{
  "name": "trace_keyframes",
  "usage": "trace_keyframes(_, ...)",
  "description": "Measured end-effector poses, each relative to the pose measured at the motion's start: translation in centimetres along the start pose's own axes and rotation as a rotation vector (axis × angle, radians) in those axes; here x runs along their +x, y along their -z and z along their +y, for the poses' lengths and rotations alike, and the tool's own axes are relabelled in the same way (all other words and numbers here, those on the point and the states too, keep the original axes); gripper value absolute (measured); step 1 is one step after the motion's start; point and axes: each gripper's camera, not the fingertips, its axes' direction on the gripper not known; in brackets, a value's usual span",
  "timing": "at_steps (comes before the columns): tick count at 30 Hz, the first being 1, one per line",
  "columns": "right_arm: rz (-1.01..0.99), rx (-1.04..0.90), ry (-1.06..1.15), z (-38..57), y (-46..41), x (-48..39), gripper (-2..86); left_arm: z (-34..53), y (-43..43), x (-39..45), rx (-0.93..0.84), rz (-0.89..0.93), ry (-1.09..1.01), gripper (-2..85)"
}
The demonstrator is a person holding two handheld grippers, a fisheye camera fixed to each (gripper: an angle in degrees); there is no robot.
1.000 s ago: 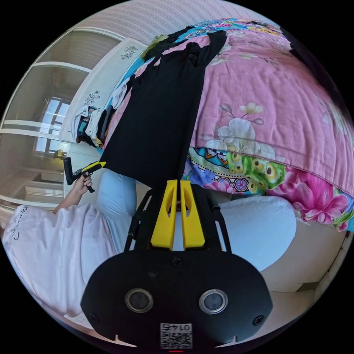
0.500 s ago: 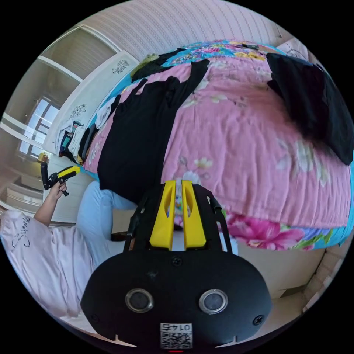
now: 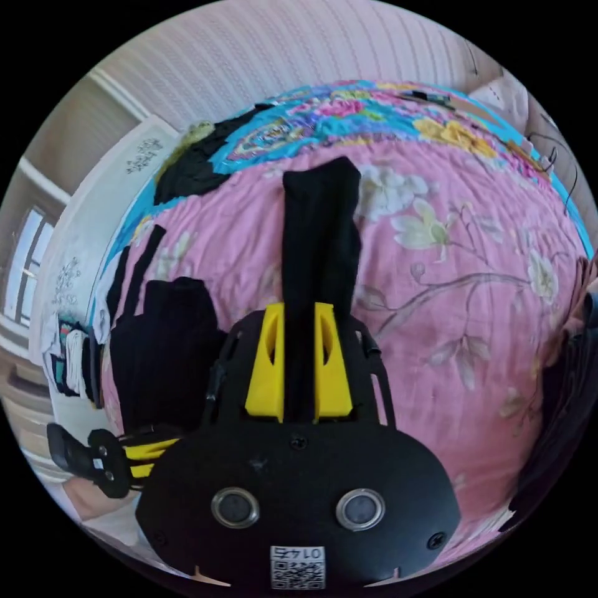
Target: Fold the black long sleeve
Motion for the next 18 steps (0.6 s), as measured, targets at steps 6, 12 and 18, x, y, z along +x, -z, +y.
trace_keyframes(6, -0.120, 0.204, -0.171, 9.7, 15.2, 10.1, 1.7, 0.5, -6.7, -0.9, -0.083, 0.043, 0.016, -0.5)
trace_keyframes(12, -0.003, -0.070, -0.332, 23.7, 23.2, 16.5, 2.5, 0.8, -7.4, 0.5, -0.095, 0.081, -0.011, 2.0)
trace_keyframes(18, 0.067, 0.043, -0.120, 16.8, 28.2, 13.6, 6.6, -3.3, -11.2, 2.9, -0.064, -0.001, -0.145, 4.3)
